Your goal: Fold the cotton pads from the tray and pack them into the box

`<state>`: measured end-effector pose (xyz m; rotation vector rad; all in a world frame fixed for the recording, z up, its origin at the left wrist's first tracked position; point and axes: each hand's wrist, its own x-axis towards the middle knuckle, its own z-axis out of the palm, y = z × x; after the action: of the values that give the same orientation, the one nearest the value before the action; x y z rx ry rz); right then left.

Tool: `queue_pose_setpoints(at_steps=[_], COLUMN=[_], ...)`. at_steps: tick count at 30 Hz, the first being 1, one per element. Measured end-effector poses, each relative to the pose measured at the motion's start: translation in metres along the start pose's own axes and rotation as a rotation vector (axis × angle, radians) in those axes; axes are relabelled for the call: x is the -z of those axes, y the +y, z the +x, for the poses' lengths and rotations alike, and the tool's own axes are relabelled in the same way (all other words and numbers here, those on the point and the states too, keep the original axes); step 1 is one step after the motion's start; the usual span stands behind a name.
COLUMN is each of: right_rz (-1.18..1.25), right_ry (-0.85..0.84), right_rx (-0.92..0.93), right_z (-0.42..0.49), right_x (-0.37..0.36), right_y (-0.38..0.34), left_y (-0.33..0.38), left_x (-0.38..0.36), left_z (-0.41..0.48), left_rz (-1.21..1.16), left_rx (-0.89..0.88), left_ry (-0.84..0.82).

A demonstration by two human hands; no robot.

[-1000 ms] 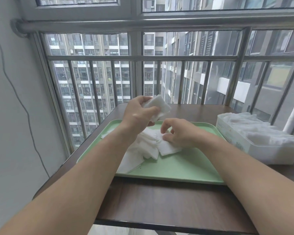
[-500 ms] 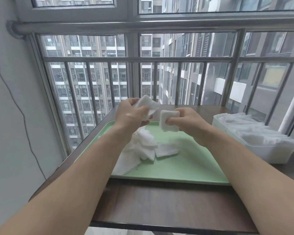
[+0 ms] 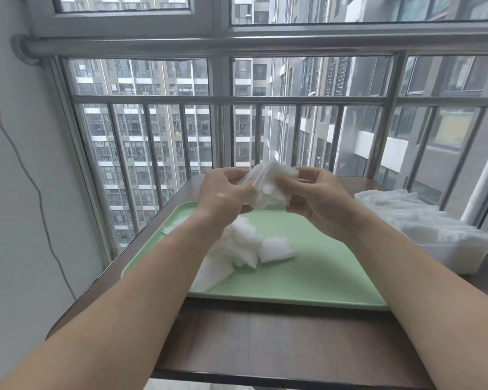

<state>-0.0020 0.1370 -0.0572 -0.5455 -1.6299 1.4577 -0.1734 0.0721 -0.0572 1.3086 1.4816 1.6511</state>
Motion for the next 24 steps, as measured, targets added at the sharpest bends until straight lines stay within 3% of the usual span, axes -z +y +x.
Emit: queue_pose_setpoints(at_steps=[7,14,24], right_rz=[0.142,-0.181,-0.308], right_ry=[-0.063,0.045,0.168], right_rx=[0.074,-0.037,-0.065], right_z=[0.001,0.0,0.001], right_x=[0.005,0.001,0.0], right_y=[-0.007,0.0,0.004], left_y=[-0.003,0.006,0.008], left_x=[0.0,-0.004,-0.006], left_z=[-0.001,-0.007,-0.008], left_rz=[0.085,-0.004,-0.125], left_rx=[-0.064,-0.041,-0.012], left_ry=[0.035,-0.058,-0.144])
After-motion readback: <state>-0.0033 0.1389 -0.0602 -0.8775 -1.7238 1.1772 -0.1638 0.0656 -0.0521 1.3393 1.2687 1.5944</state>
